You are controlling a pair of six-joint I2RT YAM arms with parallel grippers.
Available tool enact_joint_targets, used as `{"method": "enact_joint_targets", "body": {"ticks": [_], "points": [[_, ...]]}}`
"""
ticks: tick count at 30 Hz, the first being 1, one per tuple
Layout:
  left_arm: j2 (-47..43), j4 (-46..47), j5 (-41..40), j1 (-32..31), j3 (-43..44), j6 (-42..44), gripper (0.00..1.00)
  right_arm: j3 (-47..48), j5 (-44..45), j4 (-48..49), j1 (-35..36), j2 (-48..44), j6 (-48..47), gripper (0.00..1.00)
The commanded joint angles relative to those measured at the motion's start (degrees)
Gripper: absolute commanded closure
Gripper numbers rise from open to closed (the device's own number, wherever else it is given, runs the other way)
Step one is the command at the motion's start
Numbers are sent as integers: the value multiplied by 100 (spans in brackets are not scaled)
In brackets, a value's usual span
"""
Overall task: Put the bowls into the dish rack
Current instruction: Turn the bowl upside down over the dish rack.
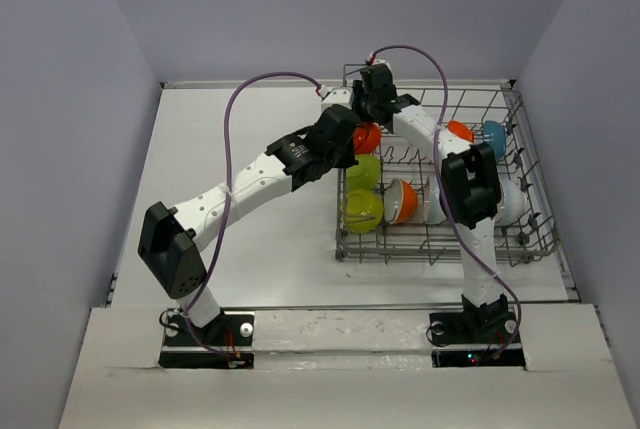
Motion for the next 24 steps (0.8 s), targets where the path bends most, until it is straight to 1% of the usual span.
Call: {"method": "enact_joint_targets", "body": {"ticks": [1, 9, 13, 19, 24], "points": [[-90, 151, -19, -62, 423, 163, 100, -306, -129, 100, 60, -377, 43, 55], [-72, 134, -54, -80, 441, 154, 100, -456, -112, 171, 60, -483, 26, 55], [-55, 116, -63, -80, 467, 154, 100, -298, -59, 162, 60, -456, -27, 55], [-55, 81, -80, -80, 494, 146, 100, 106, 258, 118, 60, -482, -141, 54], [-63, 54, -80, -80, 529, 137, 100, 309, 495, 100, 60, -623, -246, 51]]}}
